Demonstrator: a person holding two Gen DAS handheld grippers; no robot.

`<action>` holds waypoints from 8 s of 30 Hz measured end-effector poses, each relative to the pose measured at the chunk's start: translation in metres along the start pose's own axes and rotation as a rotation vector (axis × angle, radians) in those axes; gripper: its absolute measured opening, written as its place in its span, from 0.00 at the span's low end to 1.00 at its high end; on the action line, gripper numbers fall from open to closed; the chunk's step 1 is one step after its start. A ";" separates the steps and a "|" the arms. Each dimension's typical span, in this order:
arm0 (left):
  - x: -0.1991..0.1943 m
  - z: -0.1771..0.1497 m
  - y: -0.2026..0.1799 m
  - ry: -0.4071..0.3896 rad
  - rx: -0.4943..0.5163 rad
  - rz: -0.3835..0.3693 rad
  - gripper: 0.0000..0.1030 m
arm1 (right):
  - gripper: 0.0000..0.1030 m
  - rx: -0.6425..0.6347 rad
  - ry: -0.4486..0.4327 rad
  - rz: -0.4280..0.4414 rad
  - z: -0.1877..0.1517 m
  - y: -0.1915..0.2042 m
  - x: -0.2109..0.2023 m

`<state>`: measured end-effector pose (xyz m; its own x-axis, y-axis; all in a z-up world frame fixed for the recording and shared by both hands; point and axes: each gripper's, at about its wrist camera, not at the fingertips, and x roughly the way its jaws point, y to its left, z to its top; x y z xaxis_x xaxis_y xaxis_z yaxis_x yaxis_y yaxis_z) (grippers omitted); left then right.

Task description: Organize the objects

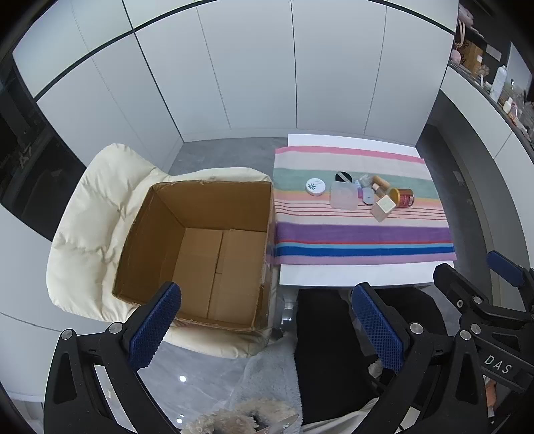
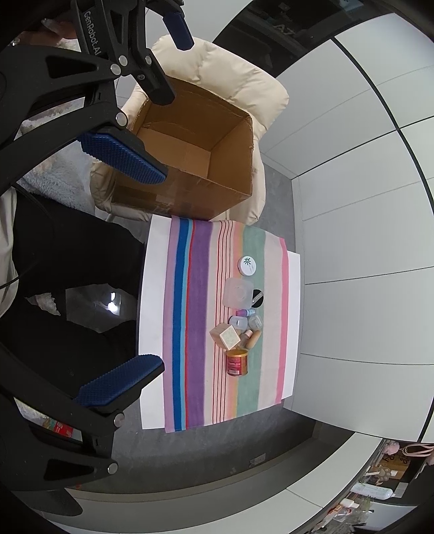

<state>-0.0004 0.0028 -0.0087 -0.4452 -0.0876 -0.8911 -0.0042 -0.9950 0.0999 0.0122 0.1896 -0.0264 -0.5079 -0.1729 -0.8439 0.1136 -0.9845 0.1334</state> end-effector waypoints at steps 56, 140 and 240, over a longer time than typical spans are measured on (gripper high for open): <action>0.014 0.005 -0.077 0.048 0.045 -0.068 1.00 | 1.00 0.042 0.011 0.009 0.015 -0.076 0.006; 0.453 0.116 -0.194 0.118 0.064 -0.337 0.99 | 0.52 -0.197 -0.072 0.028 0.047 -0.183 0.412; 0.032 0.044 -0.137 -0.319 0.008 -0.168 0.80 | 0.52 -0.076 -0.208 -0.060 0.070 -0.133 0.027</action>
<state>-0.0538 0.1389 -0.0310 -0.6948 0.0983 -0.7124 -0.1077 -0.9937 -0.0321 -0.0762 0.3141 -0.0303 -0.6797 -0.1240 -0.7230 0.1381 -0.9896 0.0399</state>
